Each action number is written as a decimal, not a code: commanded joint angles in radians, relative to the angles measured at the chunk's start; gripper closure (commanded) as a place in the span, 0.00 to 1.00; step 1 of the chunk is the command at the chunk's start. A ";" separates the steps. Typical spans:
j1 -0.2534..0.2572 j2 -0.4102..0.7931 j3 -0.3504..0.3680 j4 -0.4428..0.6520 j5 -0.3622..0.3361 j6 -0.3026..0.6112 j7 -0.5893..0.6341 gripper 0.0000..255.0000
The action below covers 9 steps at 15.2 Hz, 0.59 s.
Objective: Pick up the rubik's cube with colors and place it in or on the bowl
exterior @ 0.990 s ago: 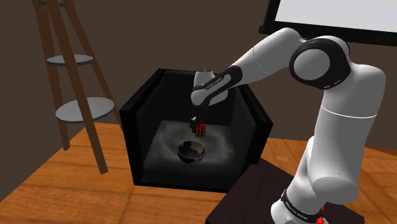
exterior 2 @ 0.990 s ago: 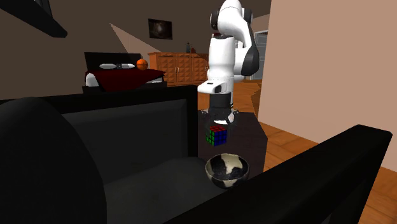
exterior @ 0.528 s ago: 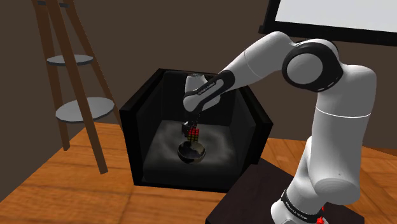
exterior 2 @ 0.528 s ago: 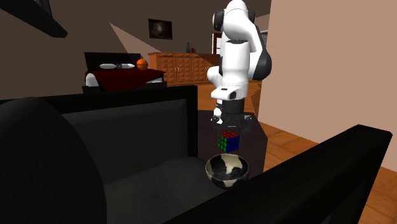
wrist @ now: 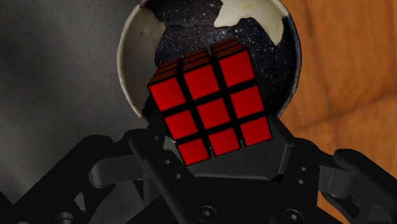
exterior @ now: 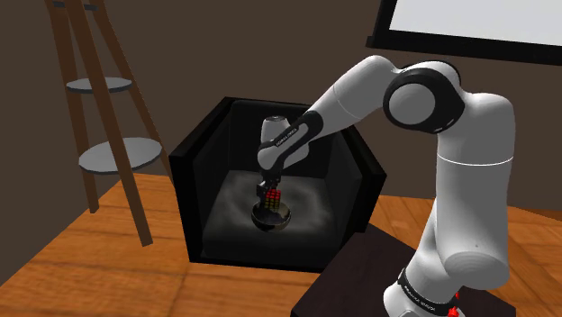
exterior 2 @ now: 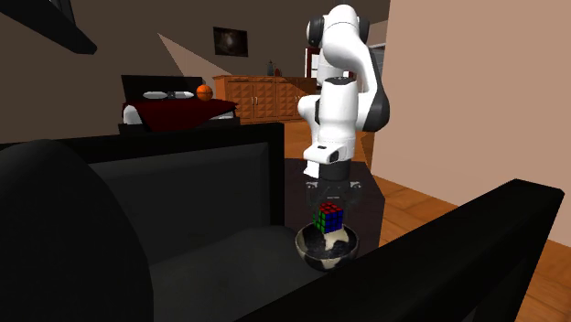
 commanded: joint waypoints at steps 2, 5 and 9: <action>-0.004 0.029 0.007 -0.006 0.012 0.036 -0.008 1.00; -0.007 0.050 0.012 -0.006 0.020 0.056 -0.013 1.00; -0.007 0.050 0.012 -0.006 0.020 0.056 -0.013 1.00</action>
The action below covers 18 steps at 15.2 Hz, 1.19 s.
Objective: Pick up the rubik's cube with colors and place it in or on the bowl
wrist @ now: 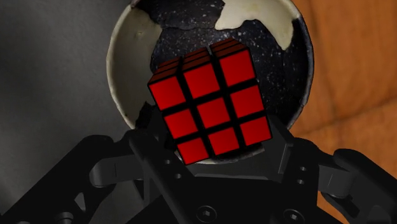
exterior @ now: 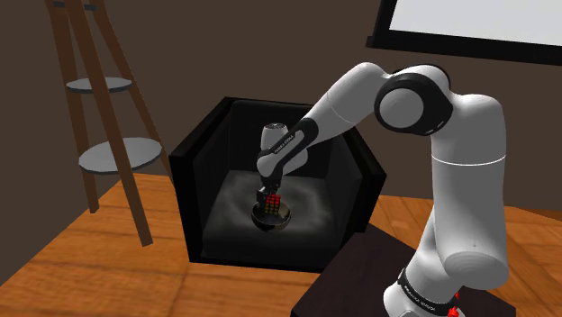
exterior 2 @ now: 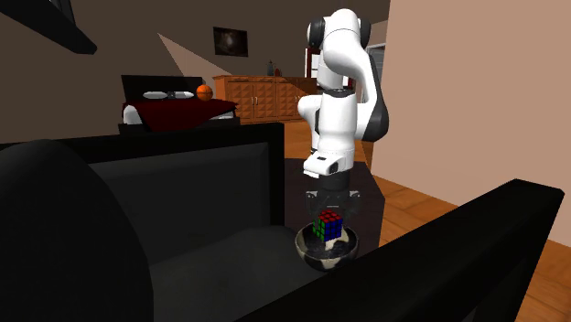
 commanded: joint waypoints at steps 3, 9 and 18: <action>0.000 0.000 0.000 0.000 0.000 0.000 0.000 0.00; 0.005 -0.028 -0.007 -0.001 -0.010 -0.026 0.007 0.00; 0.016 -0.103 -0.022 0.003 -0.039 -0.103 0.027 0.00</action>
